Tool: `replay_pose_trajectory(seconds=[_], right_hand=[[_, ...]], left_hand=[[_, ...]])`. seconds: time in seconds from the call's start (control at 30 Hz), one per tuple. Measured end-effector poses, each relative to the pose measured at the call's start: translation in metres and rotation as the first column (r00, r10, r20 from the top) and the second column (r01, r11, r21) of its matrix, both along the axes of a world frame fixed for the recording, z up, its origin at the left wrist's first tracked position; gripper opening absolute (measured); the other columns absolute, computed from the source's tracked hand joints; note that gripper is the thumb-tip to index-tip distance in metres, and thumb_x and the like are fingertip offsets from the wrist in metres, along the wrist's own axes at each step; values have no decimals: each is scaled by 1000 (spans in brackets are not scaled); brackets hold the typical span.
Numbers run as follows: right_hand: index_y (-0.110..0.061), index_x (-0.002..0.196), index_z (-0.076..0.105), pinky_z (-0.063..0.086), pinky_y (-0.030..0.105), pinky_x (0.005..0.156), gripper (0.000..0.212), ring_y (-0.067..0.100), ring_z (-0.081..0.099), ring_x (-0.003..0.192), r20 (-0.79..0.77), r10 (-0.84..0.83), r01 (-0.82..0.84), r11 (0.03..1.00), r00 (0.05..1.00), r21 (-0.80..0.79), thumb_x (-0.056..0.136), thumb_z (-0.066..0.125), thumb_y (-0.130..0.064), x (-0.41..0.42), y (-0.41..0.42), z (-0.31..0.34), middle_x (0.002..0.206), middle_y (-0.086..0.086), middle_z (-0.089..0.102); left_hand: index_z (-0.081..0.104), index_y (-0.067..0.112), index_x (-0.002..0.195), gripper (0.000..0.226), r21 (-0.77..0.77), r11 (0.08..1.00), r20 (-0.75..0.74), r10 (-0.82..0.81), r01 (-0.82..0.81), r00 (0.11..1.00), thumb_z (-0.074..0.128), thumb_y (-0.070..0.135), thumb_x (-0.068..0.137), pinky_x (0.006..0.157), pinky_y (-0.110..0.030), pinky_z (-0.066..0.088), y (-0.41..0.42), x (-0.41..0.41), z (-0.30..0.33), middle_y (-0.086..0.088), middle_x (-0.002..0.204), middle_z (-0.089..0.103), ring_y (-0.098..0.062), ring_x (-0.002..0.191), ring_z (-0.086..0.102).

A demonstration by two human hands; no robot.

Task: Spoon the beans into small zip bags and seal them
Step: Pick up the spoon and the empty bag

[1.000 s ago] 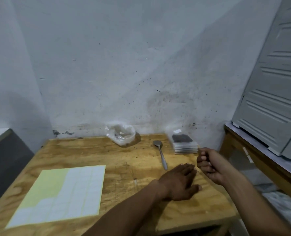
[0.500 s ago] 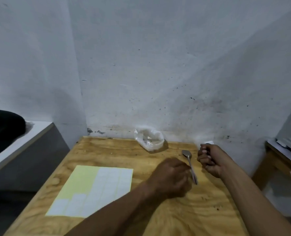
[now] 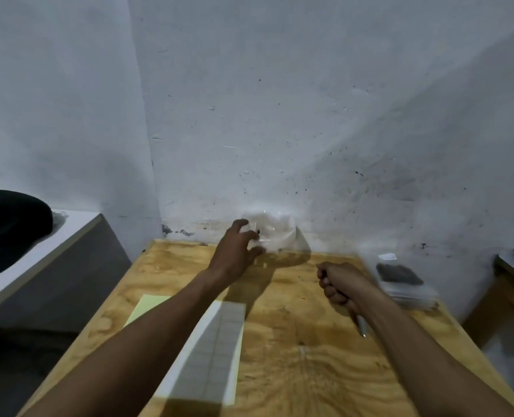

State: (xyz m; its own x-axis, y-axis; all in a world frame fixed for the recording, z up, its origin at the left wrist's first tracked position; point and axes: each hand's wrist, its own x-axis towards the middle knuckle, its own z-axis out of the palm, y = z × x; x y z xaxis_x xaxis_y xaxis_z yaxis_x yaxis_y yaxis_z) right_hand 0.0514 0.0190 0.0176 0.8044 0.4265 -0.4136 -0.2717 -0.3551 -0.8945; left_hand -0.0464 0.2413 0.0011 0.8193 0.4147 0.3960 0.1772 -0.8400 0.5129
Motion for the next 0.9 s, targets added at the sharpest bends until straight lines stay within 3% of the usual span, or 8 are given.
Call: replay_pose_trajectory(seconds=[0.1,0.3,0.43,0.53,0.7,0.9], right_hand=[[-13,74,52,17,21,35,34,11,24,42,81,38,-34,998,996,-49,106,44,-18,4,5,3,54,-1,37],[-10,77,56,18,20,35,33,12,27,43,136,53,-48,998,989,-36,106,48,-25,-1,17,6,56,0,38],[-11,76,52,18,21,35,34,12,25,43,93,84,-83,996,992,-10,107,45,-24,-8,27,7,55,-1,35],[-11,78,49,17,22,34,33,11,23,43,79,122,-123,992,989,13,108,42,-22,-14,27,14,55,-2,34],[-10,82,54,22,23,39,24,12,29,43,150,169,-164,985,974,-45,103,54,-24,-20,-1,35,59,0,38],[-10,68,58,29,22,40,28,12,36,43,236,169,-142,982,957,-128,89,73,-20,-32,-90,58,60,5,44]], left_hand=[[72,8,117,35,19,999,80,28,-30,996,75,31,91,103,-35,43,16,-12,27,-12,152,43,-31,130,52],[73,7,115,35,84,992,103,86,-95,991,77,30,89,97,-33,43,40,-38,60,-12,151,44,-31,128,54],[73,7,116,35,90,992,91,85,-93,992,78,29,89,95,-32,44,40,-52,64,-11,150,45,-31,123,57],[72,8,118,36,129,990,44,45,-50,998,77,29,90,94,-31,43,32,-56,65,-11,151,44,-32,123,56],[70,10,122,38,142,989,-1,-46,46,999,75,30,91,90,-28,41,2,-44,66,-9,153,42,-32,119,58],[70,9,121,37,128,960,12,-251,247,968,76,30,90,90,-31,42,-72,-7,61,-9,151,43,-36,113,61]])
